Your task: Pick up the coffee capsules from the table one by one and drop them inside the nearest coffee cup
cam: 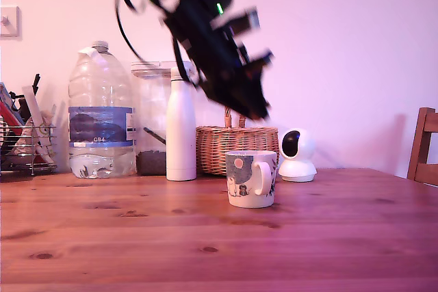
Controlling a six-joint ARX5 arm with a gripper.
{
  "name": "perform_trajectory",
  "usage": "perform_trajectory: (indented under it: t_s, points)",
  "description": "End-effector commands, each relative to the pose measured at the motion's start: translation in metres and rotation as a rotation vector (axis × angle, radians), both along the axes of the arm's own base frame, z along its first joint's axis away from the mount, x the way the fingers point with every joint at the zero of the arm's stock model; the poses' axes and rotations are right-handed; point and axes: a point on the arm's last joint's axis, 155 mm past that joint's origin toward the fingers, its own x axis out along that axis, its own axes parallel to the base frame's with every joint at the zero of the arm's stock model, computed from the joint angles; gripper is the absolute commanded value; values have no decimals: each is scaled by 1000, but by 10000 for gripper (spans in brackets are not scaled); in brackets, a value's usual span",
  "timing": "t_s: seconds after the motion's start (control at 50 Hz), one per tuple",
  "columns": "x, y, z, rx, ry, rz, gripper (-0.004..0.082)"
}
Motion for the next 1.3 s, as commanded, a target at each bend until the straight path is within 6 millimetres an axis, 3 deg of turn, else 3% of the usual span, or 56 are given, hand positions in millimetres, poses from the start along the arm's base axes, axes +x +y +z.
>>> perform_trajectory:
  t_s: [0.0,0.18,0.56,0.86,1.28]
  points:
    - [0,11,-1,45,-18,-15,182]
    - [1,31,-6,132,-34,-19,182]
    - [-1,27,-5,138,-42,-22,182]
    - [-1,24,10,130,-52,-23,181]
    - [-3,26,0,150,-11,-16,181]
